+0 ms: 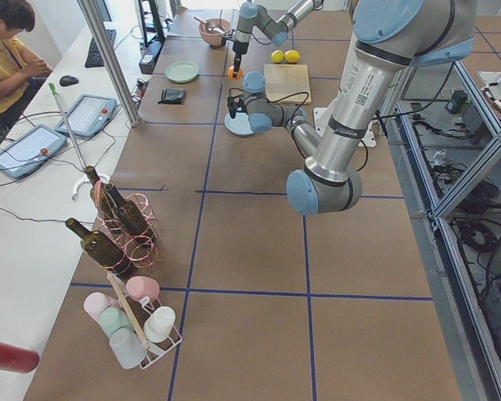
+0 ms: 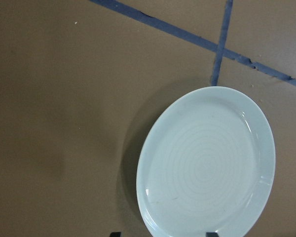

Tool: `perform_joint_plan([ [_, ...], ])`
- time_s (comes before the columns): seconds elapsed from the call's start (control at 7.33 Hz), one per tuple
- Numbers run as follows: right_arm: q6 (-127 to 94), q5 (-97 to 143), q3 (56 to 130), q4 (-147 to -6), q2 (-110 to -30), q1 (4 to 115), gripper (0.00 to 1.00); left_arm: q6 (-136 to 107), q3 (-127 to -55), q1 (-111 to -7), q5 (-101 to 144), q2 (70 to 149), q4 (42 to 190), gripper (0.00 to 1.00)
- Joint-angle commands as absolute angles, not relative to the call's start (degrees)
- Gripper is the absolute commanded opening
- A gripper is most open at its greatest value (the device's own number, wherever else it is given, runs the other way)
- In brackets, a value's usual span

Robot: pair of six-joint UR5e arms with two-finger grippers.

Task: Pick orange to plate
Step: 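Lift the orange with the right gripper and carry it over the plate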

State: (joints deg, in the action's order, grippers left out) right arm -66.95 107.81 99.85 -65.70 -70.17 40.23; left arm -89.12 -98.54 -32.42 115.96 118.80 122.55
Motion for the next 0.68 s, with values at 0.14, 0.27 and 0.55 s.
perform_joint_plan([
  [0.14,-80.84,94.33,93.56,-70.66,-54.97,27.00,0.00,-89.21,-106.78,-34.09,116.45,115.41,122.69,0.68],
  [0.27,-81.12,94.22,90.56,-70.05,-53.37,26.81,0.00,-89.21,-106.87,-34.10,116.46,115.40,122.70,0.69],
  [0.55,-80.95,93.87,89.12,-70.05,-53.00,25.05,0.01,-89.56,-107.49,-34.28,116.46,115.31,122.69,0.69],
])
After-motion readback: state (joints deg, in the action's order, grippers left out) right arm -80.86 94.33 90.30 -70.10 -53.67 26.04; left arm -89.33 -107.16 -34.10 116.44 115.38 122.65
